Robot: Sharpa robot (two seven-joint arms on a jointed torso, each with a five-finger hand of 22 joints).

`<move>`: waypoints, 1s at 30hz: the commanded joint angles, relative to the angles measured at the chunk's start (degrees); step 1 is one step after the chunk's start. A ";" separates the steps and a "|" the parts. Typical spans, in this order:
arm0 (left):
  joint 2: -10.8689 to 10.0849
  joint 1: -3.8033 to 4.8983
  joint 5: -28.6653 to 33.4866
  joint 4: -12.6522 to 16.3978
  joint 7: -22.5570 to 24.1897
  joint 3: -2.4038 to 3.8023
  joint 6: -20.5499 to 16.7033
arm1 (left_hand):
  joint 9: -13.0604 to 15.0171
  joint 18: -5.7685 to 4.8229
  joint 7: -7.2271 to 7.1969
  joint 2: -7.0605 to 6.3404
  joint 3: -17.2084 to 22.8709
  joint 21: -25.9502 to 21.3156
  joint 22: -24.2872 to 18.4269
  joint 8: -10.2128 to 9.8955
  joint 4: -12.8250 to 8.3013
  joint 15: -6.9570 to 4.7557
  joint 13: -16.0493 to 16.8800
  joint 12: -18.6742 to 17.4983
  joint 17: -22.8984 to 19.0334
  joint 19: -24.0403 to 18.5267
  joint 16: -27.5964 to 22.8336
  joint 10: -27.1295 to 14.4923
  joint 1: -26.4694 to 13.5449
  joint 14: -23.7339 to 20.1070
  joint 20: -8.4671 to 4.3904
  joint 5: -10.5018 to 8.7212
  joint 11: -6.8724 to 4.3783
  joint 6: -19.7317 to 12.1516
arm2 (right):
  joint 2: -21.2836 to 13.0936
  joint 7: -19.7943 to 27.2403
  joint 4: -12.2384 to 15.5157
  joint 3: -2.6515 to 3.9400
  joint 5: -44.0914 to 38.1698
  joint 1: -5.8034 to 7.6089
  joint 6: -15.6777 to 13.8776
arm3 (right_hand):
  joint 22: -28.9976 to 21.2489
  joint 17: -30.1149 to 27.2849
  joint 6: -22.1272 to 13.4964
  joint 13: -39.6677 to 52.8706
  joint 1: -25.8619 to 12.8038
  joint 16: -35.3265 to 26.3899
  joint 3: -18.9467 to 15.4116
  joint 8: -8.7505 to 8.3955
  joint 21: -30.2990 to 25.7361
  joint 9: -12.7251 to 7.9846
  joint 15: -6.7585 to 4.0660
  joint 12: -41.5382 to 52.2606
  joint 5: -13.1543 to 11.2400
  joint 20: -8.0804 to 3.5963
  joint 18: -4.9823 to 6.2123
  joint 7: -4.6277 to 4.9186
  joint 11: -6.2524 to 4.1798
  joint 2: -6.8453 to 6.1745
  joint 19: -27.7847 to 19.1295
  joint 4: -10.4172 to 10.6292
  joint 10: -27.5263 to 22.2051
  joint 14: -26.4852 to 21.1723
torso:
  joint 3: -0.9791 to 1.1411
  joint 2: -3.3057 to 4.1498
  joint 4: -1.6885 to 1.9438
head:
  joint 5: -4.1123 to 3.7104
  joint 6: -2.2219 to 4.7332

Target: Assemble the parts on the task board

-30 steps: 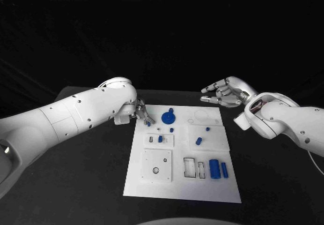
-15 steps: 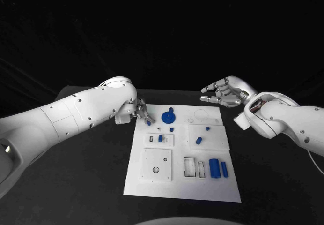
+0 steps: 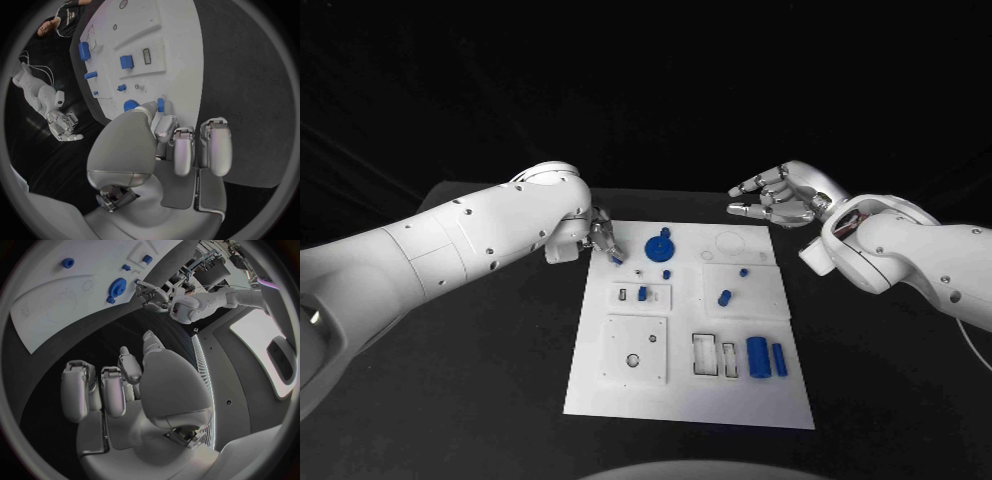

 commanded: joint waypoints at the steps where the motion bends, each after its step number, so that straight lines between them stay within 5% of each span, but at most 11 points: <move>1: -0.49 0.01 1.42 0.90 2.11 -0.02 -2.95 | 0.51 -0.55 -0.07 -2.44 13.41 -0.28 8.01 0.98 -9.44 0.27 -0.04 -0.06 15.09 3.17 0.17 0.70 -3.01 6.03 0.22 0.64 -0.16 -0.16 | 0.05 0.44 -0.04 -0.01 -0.08 -0.05 1.08 | -0.05 9.62 -0.13 -0.04 -0.12 -0.38 -0.36 0.18 -0.36 0.10 0.02 -0.02 0.24 -0.11 1.06 -0.30 -0.07 0.24 -0.31 -0.13 -0.30 4.63 | 0.07 -0.09 0.03 | 0.00 -0.07; 12: -5.07 -0.15 2.60 9.39 3.39 -0.20 -9.93 | 1.04 -0.70 -0.42 -4.52 19.19 0.12 8.68 2.66 -12.47 0.07 -0.13 0.05 15.09 3.45 0.17 1.39 -7.75 6.03 0.02 3.79 -0.61 0.56 | 0.01 0.58 -0.01 -0.10 -0.08 -0.12 1.29 | -0.08 9.61 -0.13 -0.05 -0.11 -0.38 -0.38 0.19 -0.38 0.10 0.02 -0.02 0.26 -0.11 1.06 -0.30 -0.07 0.26 -0.32 -0.15 -0.30 4.63 | 0.09 -0.19 0.12 | 0.00 0.09; 18: -7.90 -0.51 2.67 14.54 2.91 -0.91 -11.69 | 1.02 -0.74 -0.54 -4.74 19.79 0.25 8.87 2.84 -12.92 0.01 -0.29 -0.05 15.09 3.53 0.17 1.53 -8.54 6.03 -0.04 4.64 -0.70 0.80 | -0.06 0.56 -0.03 -0.16 -0.08 -0.14 1.35 | -0.08 9.61 -0.13 -0.05 -0.11 -0.38 -0.38 0.19 -0.38 0.10 0.02 -0.02 0.26 -0.11 1.06 -0.30 -0.07 0.26 -0.32 -0.15 -0.30 4.63 | 0.22 -0.50 0.29 | -0.13 -0.17; 30: -11.91 -2.35 -0.41 20.93 2.15 -1.87 -14.37 | 1.01 -0.78 -0.60 -4.82 20.09 0.37 9.05 2.95 -13.14 -0.02 -0.62 -0.30 15.09 3.60 0.17 1.51 -8.88 6.03 -0.09 4.83 -0.77 0.98 | -0.18 0.57 -0.08 -0.25 -0.08 -0.19 1.39 | -0.08 9.61 -0.13 -0.05 -0.11 -0.38 -0.38 0.19 -0.38 0.10 0.02 -0.02 0.26 -0.11 1.06 -0.30 -0.07 0.26 -0.32 -0.15 -0.30 4.63 | 0.31 -0.84 0.62 | -0.19 -0.64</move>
